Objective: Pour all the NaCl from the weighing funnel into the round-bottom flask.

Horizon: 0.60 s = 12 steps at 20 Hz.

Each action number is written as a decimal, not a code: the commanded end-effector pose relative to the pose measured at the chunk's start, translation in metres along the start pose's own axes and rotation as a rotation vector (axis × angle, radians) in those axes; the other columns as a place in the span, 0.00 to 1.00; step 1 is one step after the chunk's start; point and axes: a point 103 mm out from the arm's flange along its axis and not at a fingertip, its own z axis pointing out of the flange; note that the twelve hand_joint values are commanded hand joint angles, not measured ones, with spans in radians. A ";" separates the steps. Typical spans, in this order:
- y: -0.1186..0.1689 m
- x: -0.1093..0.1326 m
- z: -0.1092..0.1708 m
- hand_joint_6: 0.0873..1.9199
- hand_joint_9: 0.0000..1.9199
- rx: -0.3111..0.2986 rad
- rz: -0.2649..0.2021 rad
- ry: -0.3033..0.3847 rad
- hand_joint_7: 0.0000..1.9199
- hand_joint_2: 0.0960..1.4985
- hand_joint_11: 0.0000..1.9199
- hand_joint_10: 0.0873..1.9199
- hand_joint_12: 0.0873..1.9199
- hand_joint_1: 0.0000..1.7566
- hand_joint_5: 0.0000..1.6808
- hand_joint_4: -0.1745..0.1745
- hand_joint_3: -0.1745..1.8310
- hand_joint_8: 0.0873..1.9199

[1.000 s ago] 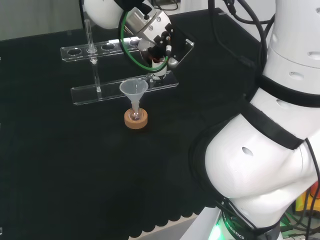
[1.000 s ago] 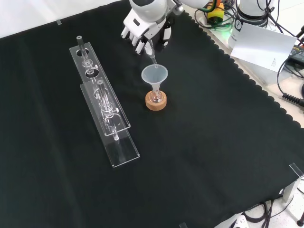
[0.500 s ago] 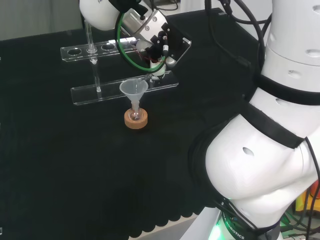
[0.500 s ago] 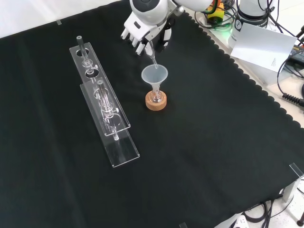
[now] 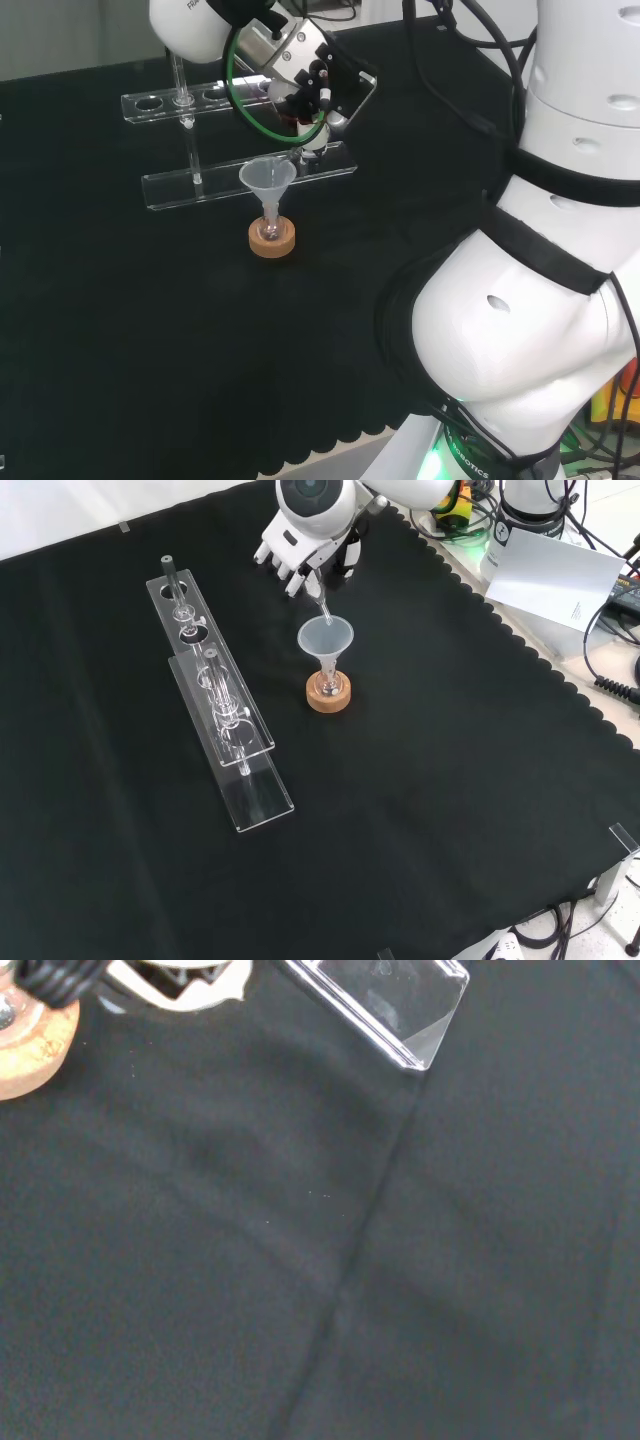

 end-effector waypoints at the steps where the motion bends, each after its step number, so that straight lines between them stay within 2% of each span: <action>1: 0.001 0.002 -0.004 0.52 0.54 0.003 0.004 -0.028 0.50 0.44 0.30 0.24 0.62 0.61 0.64 1.00 0.45 0.36; 12: 0.004 0.006 -0.010 0.53 0.54 0.014 0.008 -0.079 0.49 0.44 0.30 0.24 0.62 0.61 0.64 1.00 0.45 0.36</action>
